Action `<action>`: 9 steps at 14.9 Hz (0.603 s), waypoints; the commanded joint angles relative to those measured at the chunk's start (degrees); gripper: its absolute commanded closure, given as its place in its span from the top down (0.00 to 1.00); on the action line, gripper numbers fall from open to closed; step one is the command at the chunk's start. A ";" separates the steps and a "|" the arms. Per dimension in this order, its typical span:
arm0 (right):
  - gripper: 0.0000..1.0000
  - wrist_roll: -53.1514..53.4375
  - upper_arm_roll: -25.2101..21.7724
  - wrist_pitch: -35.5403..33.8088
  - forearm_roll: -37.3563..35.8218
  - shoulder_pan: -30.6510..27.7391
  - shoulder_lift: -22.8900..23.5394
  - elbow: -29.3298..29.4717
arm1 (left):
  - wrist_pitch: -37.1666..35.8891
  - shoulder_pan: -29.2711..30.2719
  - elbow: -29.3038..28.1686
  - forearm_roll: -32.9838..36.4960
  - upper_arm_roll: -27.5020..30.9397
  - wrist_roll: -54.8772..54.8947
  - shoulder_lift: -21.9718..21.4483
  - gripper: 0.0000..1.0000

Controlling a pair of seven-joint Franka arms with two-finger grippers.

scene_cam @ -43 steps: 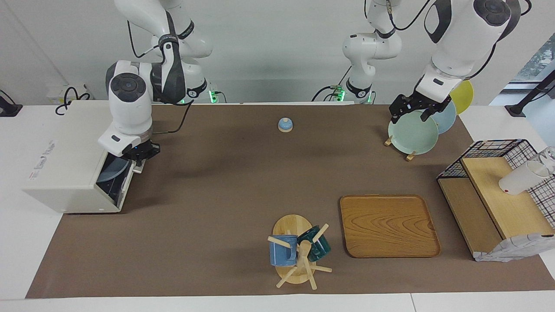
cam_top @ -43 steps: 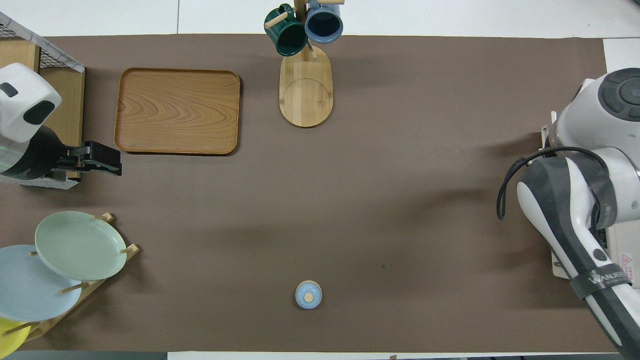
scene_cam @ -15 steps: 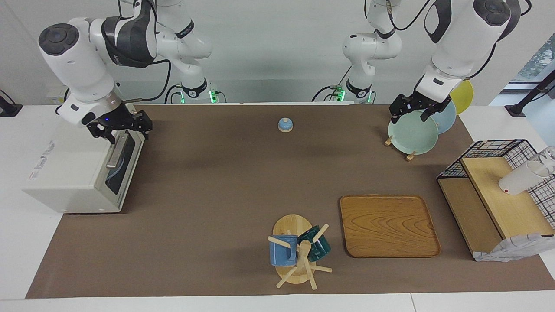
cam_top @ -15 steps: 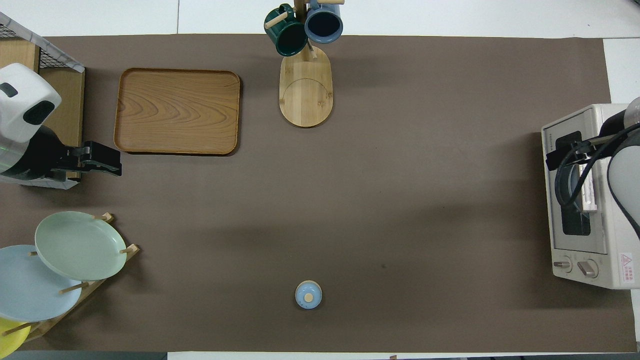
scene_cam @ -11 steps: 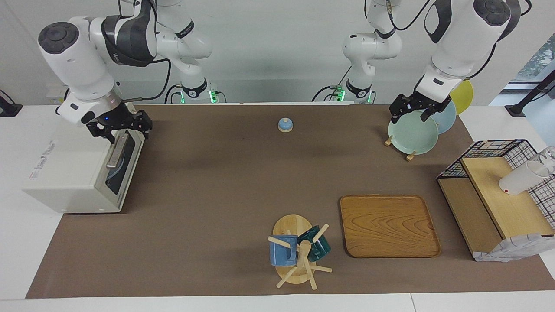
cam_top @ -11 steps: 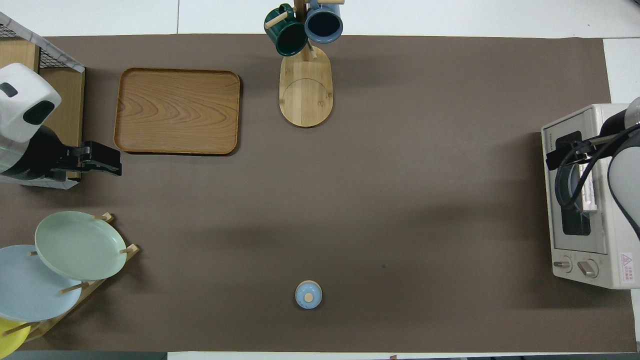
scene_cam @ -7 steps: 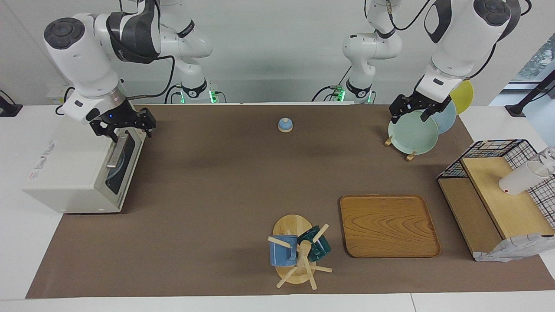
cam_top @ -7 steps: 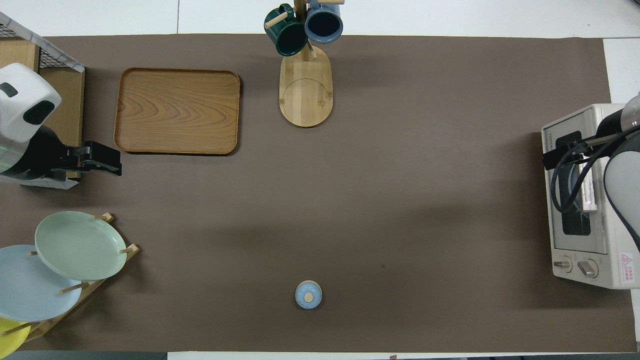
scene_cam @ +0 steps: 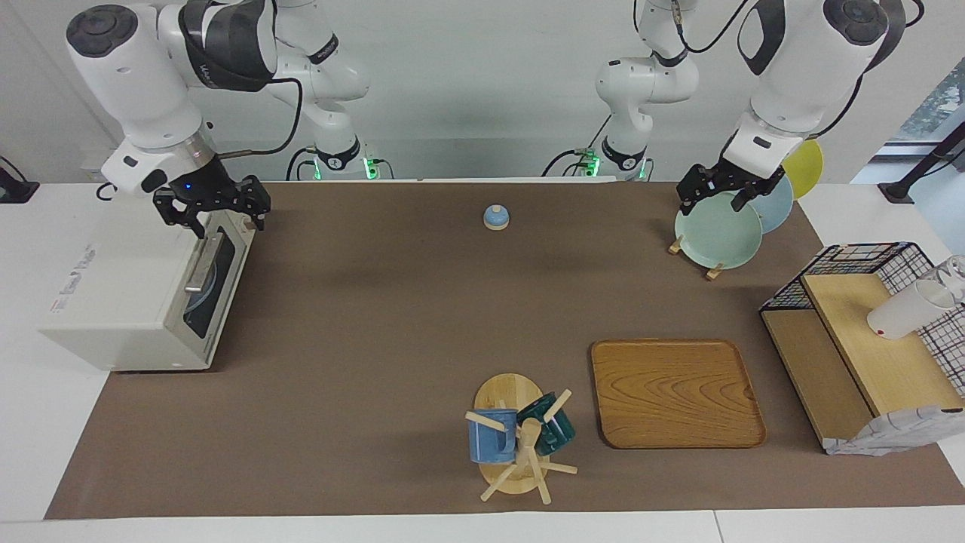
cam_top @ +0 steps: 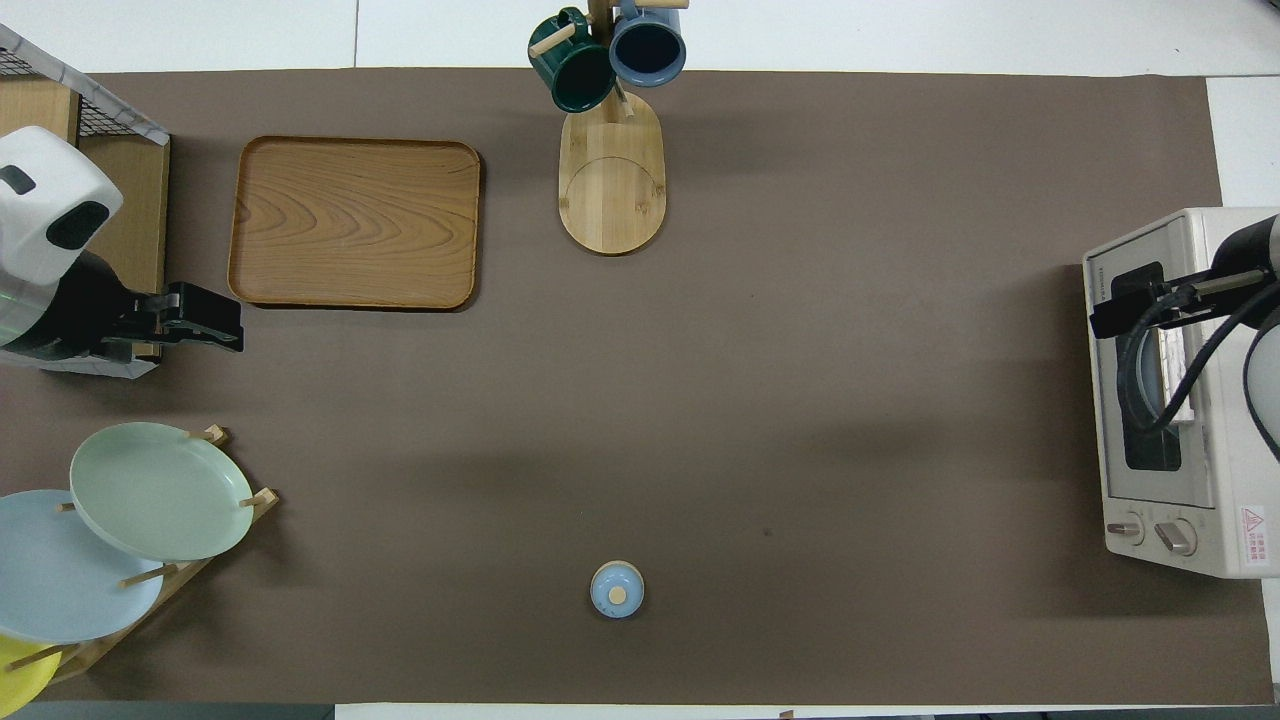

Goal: Put eggplant into oven

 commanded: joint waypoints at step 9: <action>1.00 1.14 -0.84 -0.75 2.55 0.00 0.39 0.20 | -0.95 -0.15 0.14 -0.48 0.46 0.54 -0.65 1.00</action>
